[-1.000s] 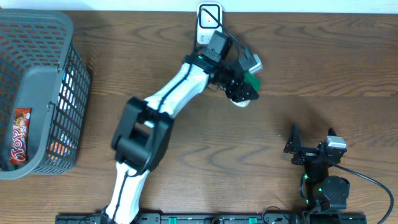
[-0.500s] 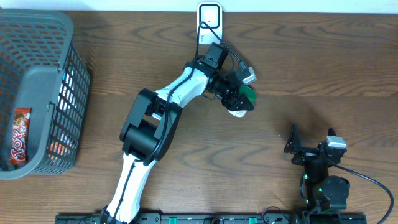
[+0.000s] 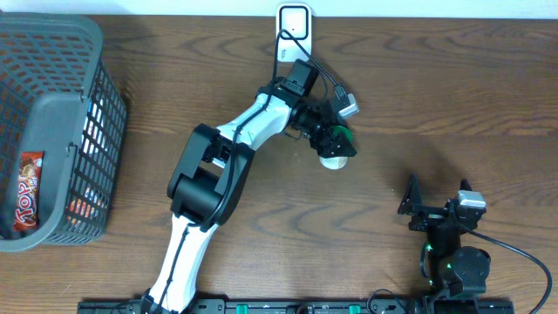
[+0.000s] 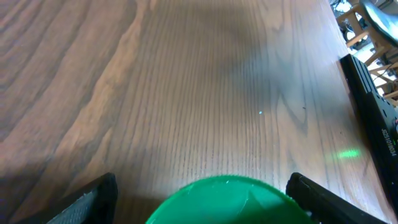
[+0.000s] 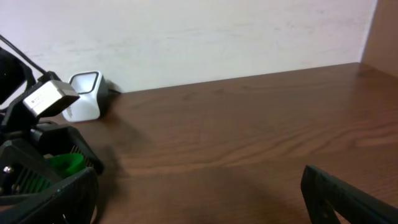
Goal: Scan the item barcode
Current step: 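Carry the jar to the table center and set it down, then return the left gripper into the basket toward the orange tissue pack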
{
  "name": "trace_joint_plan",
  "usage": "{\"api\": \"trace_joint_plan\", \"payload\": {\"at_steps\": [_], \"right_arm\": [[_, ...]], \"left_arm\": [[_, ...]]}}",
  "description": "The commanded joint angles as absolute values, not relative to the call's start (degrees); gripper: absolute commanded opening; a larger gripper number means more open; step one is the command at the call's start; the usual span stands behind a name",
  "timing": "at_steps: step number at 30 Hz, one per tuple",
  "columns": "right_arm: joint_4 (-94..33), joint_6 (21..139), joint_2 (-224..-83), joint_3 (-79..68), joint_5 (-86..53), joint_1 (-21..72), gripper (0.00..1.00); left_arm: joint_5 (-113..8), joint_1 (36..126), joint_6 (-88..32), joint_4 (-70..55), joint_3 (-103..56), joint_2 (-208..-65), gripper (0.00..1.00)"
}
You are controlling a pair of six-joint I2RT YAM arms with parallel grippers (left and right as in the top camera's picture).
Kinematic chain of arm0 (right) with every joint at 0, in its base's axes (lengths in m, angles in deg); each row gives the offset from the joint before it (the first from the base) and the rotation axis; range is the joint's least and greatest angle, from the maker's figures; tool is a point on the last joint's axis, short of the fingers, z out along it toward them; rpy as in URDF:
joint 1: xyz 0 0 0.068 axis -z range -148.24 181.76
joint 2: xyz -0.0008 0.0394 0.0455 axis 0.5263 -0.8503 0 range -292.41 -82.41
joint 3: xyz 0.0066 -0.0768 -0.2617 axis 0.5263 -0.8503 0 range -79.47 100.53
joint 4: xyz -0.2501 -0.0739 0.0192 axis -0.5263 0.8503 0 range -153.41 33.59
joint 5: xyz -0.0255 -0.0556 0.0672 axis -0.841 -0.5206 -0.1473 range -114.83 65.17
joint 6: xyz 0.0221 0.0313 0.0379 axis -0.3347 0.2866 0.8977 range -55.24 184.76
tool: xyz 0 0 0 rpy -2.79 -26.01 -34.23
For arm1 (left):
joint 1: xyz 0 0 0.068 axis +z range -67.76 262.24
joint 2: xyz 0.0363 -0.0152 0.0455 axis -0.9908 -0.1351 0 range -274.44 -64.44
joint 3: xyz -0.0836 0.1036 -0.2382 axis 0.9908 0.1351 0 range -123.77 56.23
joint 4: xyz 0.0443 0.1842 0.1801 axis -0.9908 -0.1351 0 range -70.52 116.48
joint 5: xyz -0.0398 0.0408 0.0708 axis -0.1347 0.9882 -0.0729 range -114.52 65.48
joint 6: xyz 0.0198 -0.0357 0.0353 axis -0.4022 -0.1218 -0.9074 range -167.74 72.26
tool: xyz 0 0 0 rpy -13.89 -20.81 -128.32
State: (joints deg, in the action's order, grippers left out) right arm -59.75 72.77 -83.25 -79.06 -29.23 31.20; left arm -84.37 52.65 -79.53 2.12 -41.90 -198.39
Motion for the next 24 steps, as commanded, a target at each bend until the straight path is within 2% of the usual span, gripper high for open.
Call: {"api": "trace_joint_plan", "payload": {"at_steps": [1,8,14,18,24], "right_arm": [[-59.51,71.96,-82.84,-79.17,-29.03,31.03,0.99],[-59.51,71.96,-82.84,-79.17,-29.03,31.03,0.99],[-59.51,71.96,-82.84,-79.17,-29.03,31.03,0.99],[-59.51,71.96,-82.84,-79.17,-29.03,31.03,0.99],[-59.51,71.96,-82.84,-79.17,-29.03,31.03,0.99]], "left_arm": [[-85.42,54.07,-80.55,1.05,-42.25,-196.86,0.87],[-85.40,54.58,-83.61,-3.39,-42.25,-193.25,0.92],[-82.89,54.71,-83.72,-8.33,-42.25,-187.39,0.93],[-77.49,54.69,-83.46,-14.36,-42.25,-181.12,0.93],[-60.07,54.71,-76.60,-20.15,-42.25,-165.65,0.93]]}}
